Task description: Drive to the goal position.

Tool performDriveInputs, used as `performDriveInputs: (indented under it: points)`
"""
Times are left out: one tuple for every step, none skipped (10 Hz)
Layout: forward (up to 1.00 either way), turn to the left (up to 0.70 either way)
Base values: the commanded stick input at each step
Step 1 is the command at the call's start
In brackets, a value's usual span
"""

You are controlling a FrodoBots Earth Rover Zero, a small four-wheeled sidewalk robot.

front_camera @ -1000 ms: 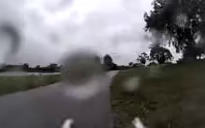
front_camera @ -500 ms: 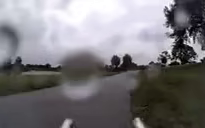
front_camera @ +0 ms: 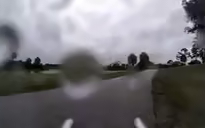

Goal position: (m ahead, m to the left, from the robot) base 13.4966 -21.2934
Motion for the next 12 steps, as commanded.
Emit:
performDriveInputs:
  points:
    - [0.70, -0.35]
    - [0.70, -0.35]
    - [0.70, -0.35]
    - [0.70, -0.35]
    - [0.70, -0.35]
    - [0.70, -0.35]
    - [0.70, -0.35]
    - [0.70, -0.35]
    - [0.70, -0.35]
    - [0.70, -0.35]
    - [0.70, -0.35]
    - [0.70, -0.35]
